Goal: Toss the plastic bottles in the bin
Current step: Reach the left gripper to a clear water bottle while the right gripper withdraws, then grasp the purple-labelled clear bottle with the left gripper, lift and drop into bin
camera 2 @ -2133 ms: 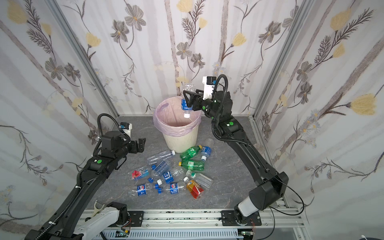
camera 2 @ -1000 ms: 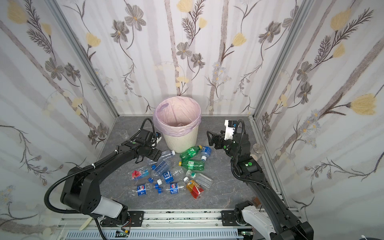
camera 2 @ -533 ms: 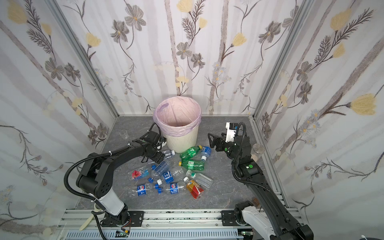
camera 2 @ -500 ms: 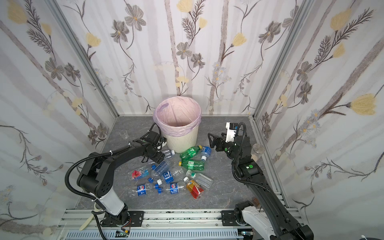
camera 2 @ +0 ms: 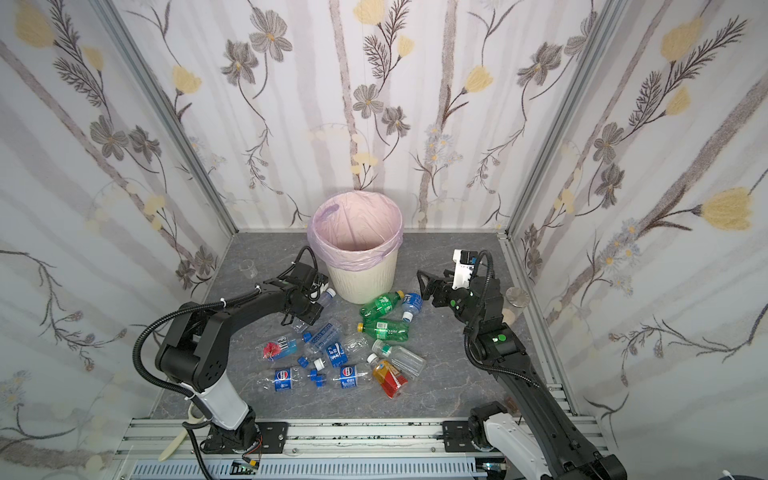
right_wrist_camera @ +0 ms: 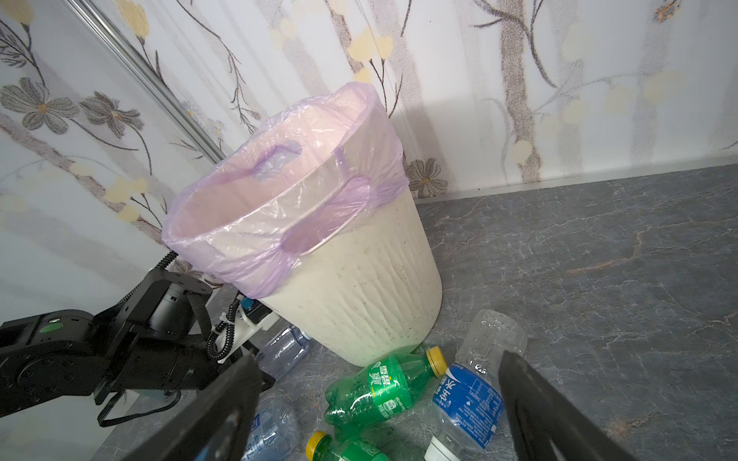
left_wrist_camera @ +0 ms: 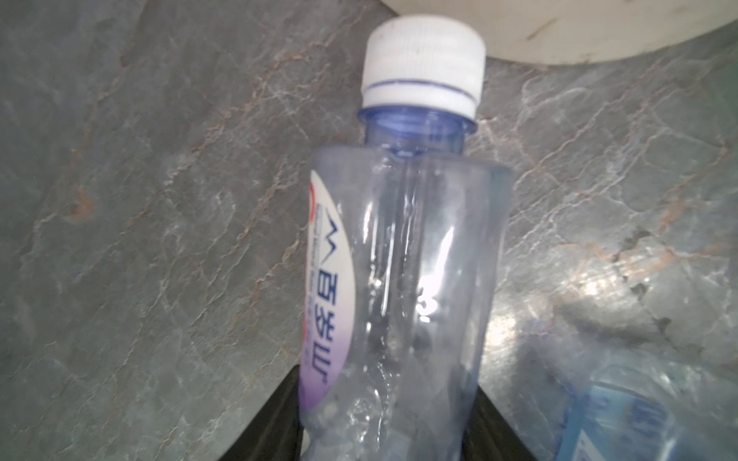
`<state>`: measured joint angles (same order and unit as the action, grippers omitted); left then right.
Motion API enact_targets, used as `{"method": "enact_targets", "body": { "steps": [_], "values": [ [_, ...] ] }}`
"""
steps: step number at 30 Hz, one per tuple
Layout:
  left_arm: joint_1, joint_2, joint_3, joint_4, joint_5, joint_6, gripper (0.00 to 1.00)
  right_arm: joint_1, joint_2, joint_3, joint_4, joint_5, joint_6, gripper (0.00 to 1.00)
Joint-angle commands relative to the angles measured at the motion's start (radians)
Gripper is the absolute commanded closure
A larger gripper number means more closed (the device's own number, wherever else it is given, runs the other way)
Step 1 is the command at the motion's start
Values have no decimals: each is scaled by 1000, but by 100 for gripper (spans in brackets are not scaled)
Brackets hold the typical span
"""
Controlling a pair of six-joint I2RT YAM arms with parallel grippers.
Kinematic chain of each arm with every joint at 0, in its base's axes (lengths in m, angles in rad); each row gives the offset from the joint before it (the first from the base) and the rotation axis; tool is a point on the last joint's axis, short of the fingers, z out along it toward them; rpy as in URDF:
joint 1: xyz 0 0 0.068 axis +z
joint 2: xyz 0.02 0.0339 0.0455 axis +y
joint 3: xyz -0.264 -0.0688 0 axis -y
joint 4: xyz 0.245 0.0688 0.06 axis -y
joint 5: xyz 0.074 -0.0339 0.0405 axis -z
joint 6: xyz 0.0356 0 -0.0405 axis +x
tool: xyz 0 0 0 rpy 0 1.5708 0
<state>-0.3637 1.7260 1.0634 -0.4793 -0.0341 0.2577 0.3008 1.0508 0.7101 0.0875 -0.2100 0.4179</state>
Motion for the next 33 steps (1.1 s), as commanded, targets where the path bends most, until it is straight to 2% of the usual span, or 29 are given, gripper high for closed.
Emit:
{"method": "enact_targets", "body": {
  "steps": [1,9,13,18,26,33],
  "values": [
    [23,-28,-1,14,-16,-11,46,0,-5,-4,24,11,2,7],
    [131,-108,1,27,-5,-60,48,0,-1,-6,19,25,2,7],
    [194,-192,2,39,13,-102,48,-1,11,-7,-11,93,2,7],
    [275,-360,-25,102,126,-152,48,-2,26,-7,-49,169,1,7],
    [284,-687,-39,181,206,-168,48,-3,22,-27,-56,192,9,7],
    [284,-901,-10,269,349,-281,48,-2,17,-31,-66,208,-5,7]
  ]
}}
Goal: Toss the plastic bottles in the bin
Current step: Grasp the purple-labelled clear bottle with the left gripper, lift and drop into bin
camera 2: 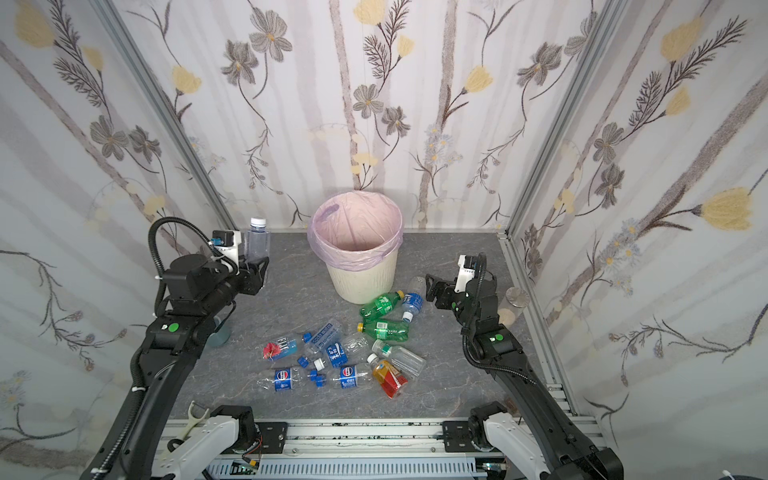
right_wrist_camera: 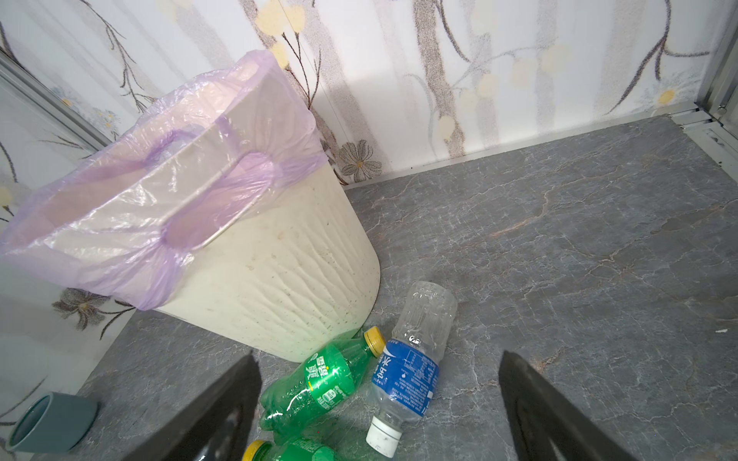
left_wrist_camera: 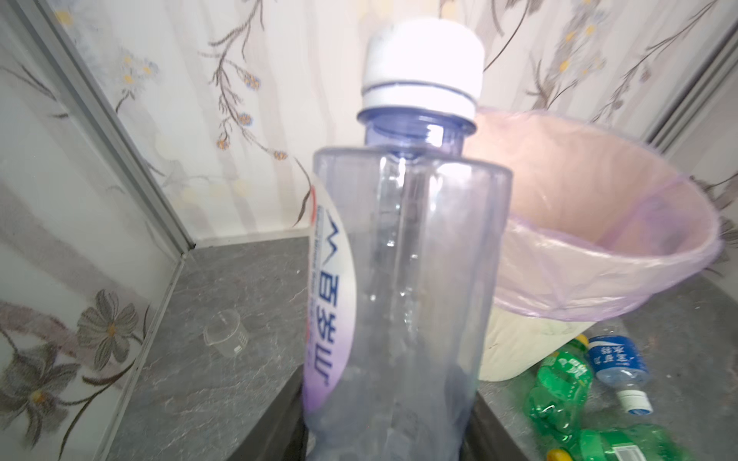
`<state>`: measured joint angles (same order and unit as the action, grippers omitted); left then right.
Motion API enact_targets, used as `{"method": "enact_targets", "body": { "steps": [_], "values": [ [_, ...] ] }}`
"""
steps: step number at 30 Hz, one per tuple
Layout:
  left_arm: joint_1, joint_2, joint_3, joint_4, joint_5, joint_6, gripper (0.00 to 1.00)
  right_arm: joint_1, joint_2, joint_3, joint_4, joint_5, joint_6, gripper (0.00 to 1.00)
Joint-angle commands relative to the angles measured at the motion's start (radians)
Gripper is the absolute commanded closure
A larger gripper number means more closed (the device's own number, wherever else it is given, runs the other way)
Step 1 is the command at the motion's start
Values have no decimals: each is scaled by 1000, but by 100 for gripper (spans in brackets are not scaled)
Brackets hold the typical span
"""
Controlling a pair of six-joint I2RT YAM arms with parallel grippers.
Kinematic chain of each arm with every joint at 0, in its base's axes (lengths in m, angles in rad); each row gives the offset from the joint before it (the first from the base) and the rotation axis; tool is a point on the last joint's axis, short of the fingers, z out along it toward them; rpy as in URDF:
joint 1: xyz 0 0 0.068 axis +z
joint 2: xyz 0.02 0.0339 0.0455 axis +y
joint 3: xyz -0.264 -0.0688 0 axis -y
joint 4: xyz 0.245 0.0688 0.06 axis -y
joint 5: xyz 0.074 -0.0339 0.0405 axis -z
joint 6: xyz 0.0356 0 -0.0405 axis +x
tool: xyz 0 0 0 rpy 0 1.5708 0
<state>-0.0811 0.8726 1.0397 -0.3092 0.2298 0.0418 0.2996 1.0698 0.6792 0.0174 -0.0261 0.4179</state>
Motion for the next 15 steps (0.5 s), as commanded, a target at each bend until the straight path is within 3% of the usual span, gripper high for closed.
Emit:
{"method": "enact_targets", "body": {
  "steps": [1,8,13,15],
  "values": [
    [0,-69,19,117,95,-85,48,-1,-2,1,-1,26,-5,7],
    [-11,-7,95,302,188,-226,48,-1,-2,-2,-3,30,-8,6],
    [-121,251,209,578,222,-350,52,0,-15,-1,-6,31,-11,6],
    [-184,390,335,561,186,-325,45,0,-13,2,-17,41,1,6]
  ]
}}
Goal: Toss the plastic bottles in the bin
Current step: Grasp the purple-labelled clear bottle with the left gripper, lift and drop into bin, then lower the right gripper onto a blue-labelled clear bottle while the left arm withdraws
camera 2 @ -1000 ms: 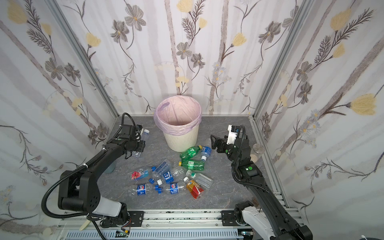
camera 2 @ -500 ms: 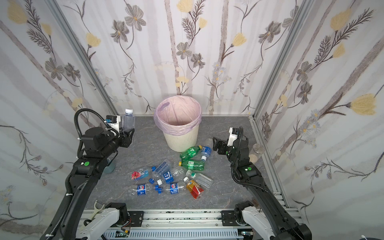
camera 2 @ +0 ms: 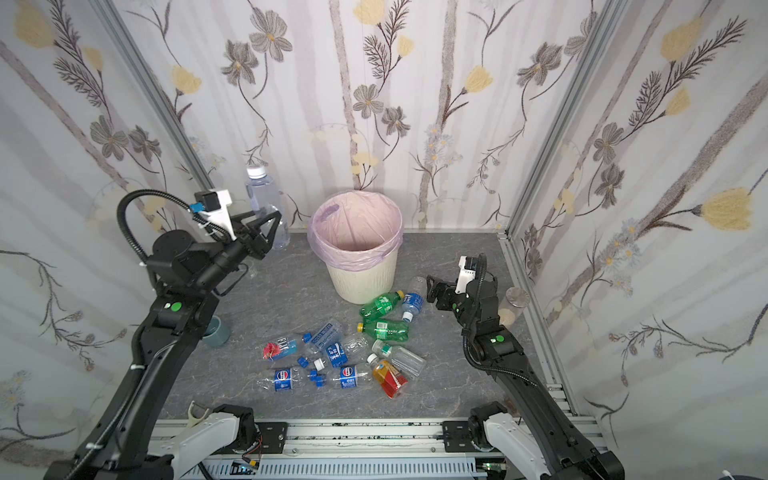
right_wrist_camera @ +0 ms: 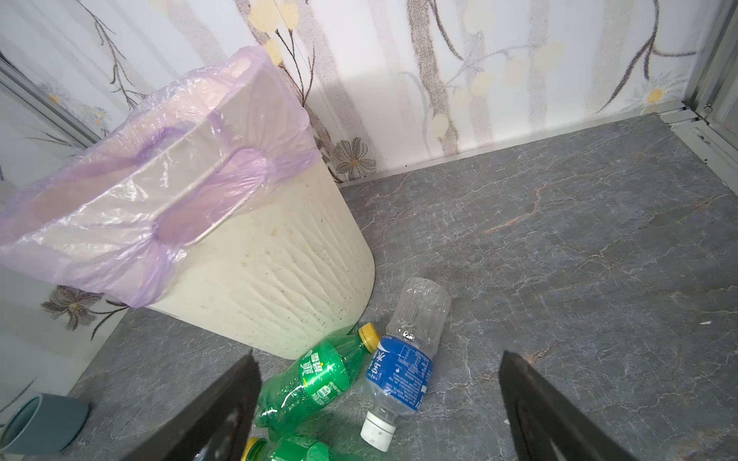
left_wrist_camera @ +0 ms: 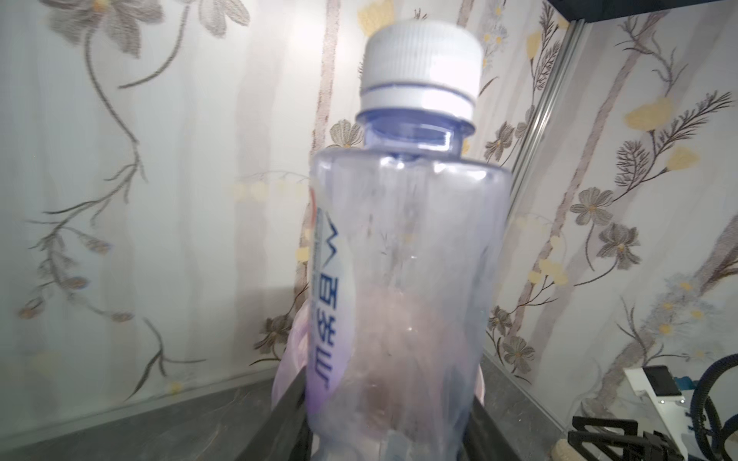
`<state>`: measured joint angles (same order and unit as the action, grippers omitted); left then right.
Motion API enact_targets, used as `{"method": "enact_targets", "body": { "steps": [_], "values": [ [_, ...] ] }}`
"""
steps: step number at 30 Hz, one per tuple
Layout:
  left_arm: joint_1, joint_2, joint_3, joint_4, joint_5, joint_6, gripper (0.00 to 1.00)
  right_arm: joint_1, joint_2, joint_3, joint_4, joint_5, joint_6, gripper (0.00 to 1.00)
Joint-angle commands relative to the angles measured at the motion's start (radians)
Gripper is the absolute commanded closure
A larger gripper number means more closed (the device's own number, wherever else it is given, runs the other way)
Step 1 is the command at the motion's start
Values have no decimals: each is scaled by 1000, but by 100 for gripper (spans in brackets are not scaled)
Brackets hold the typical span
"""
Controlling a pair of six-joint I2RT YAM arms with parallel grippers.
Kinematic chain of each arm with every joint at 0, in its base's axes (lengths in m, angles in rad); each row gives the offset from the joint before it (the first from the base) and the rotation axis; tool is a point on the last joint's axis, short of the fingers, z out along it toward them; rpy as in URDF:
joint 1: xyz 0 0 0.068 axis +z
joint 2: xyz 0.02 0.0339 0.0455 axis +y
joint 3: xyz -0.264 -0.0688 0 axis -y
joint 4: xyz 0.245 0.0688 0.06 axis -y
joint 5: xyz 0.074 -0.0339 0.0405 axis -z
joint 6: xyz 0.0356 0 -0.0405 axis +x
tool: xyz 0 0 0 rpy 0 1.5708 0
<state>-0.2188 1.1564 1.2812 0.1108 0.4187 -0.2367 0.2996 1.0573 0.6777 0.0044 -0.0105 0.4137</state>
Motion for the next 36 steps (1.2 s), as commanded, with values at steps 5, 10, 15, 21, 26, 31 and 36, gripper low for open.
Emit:
{"method": "enact_targets", "body": {
  "steps": [5,10,15,21,26,31,36],
  "values": [
    [-118,382,411,-163,-80,38,0,-2,16,0,-27,18,42,7],
    [-116,282,304,-178,-192,85,0,0,46,2,-46,8,50,7],
    [-83,150,150,-190,-223,103,0,0,137,41,-62,-11,55,7],
    [-46,-19,-58,-243,-274,130,0,0,285,138,-140,-67,52,6],
    [-35,-124,-181,-297,-313,133,0,-2,438,199,-158,-86,53,7],
    [-34,-218,-287,-319,-311,135,0,-2,626,283,-157,-101,54,7],
    [-34,-275,-361,-335,-310,140,0,-2,771,358,-157,-117,55,10]
  ]
}}
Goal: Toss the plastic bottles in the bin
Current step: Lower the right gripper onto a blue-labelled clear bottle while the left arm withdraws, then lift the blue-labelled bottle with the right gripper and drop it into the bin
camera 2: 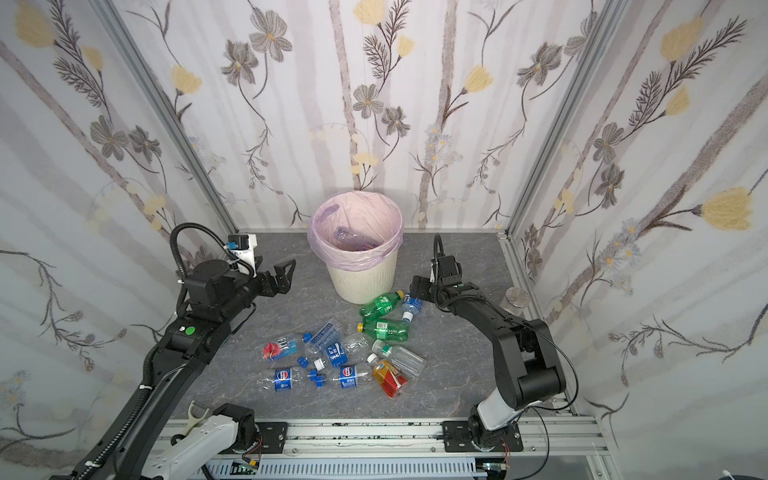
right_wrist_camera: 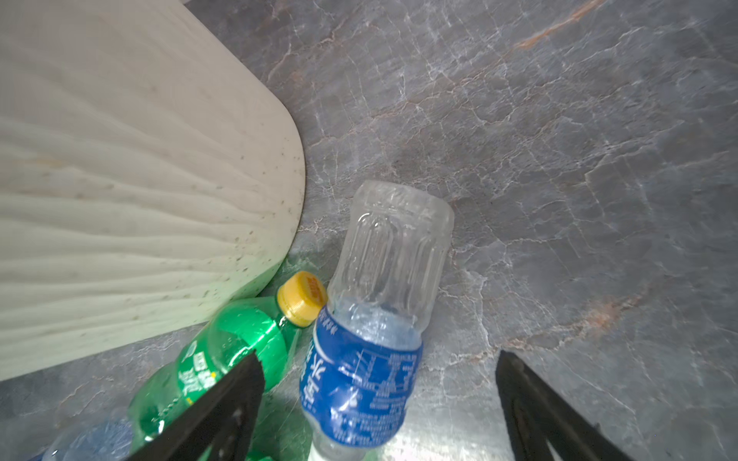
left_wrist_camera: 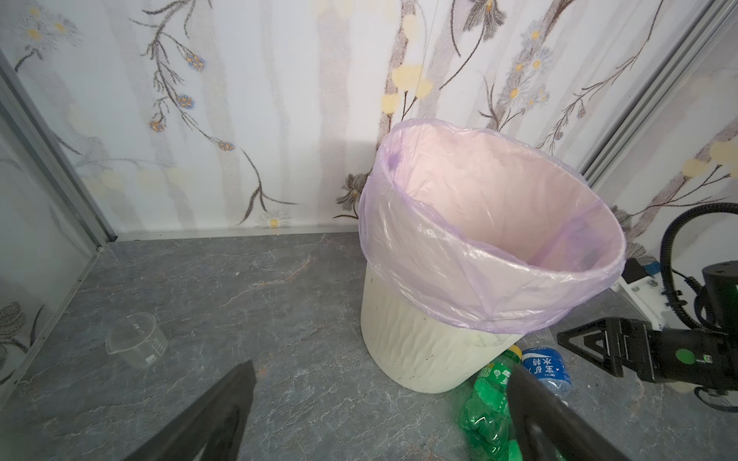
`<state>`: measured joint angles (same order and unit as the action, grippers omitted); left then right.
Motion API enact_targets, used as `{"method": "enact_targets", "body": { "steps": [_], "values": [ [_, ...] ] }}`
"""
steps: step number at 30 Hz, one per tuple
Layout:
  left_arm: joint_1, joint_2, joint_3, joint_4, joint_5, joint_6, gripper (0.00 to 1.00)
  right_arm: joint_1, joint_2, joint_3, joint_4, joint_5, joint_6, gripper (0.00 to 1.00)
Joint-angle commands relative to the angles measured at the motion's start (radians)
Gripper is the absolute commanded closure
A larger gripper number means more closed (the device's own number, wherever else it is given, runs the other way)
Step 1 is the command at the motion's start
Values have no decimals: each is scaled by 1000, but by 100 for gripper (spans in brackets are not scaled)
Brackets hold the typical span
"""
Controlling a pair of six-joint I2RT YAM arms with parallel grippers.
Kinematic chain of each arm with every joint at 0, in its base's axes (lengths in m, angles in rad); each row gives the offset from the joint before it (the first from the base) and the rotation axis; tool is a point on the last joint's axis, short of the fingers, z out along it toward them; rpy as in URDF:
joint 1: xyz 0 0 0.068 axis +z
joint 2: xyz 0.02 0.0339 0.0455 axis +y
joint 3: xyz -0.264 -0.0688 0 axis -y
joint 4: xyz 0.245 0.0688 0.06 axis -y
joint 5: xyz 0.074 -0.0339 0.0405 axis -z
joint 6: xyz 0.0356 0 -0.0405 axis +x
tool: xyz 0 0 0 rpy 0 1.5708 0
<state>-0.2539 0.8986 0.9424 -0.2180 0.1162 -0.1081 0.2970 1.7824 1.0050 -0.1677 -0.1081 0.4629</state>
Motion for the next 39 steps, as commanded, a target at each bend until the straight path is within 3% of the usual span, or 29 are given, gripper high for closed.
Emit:
{"method": "enact_targets", "body": {
  "steps": [1,7,14,23,30,39],
  "values": [
    [1,-24,-32,-9,-7,12,0,-1,71,42,14,-14,10,12],
    [1,-54,-58,-17,-5,18,0,-2,147,44,68,-24,40,16],
    [1,-66,-73,-24,7,40,0,-11,214,53,92,-53,60,29],
    [0,-57,-94,-26,-8,51,0,-22,187,10,117,-35,59,44],
    [1,-45,-91,-26,-30,63,0,-21,-32,-62,155,-21,1,49],
    [2,-43,-74,-59,12,153,0,-11,-511,-208,240,-19,-132,49]
  ]
}}
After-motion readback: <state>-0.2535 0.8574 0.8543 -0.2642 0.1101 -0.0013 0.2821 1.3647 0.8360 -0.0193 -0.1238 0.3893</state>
